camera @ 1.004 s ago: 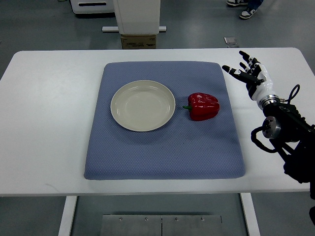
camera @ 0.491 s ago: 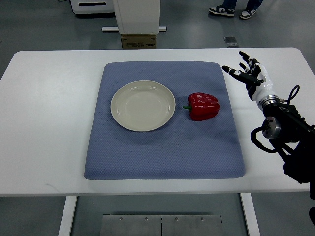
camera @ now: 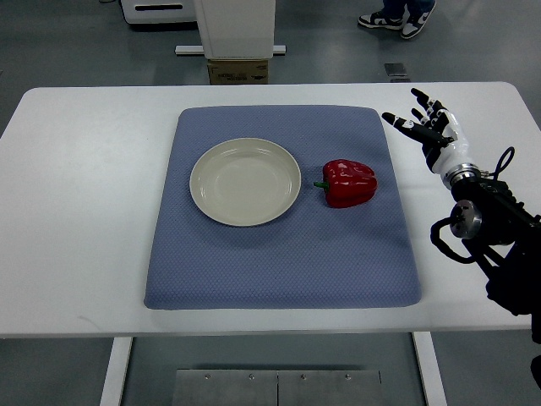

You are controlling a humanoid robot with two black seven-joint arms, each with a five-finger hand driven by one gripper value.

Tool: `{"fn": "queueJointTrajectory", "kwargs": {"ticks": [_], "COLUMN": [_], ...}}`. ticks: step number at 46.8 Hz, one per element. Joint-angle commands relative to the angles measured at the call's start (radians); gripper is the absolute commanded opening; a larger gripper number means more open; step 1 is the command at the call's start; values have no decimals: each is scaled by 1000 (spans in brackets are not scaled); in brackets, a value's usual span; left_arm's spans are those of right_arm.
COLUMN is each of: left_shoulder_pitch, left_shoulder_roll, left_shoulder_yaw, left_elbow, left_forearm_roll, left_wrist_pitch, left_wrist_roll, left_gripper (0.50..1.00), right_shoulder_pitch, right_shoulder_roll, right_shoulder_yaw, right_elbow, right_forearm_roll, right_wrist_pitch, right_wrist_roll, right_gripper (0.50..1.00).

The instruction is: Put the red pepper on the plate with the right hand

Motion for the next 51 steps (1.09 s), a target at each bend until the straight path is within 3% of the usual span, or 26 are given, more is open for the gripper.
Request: {"fn": "queueJointTrajectory", "kwargs": {"ticks": [1, 42, 51], "left_shoulder_pitch": [0, 0, 0], "left_shoulder_roll": [0, 0, 0], "left_shoulder_yaw": [0, 0, 0], "left_elbow": [0, 0, 0], "left_forearm_roll": [0, 0, 0], "left_wrist_pitch": [0, 0, 0], "left_wrist_roll": [0, 0, 0], "left_gripper": [1000, 1000, 1000], "right_shoulder_pitch": [0, 5, 18], "right_shoulder_roll": [0, -6, -28], "right_shoulder_yaw": [0, 0, -11], "right_elbow": [3, 9, 9], "right_forearm_roll": [0, 2, 2], "right_wrist_pitch": [0, 5, 64], "right_wrist_roll": [0, 0, -3], "right_gripper": [1000, 1000, 1000]}}
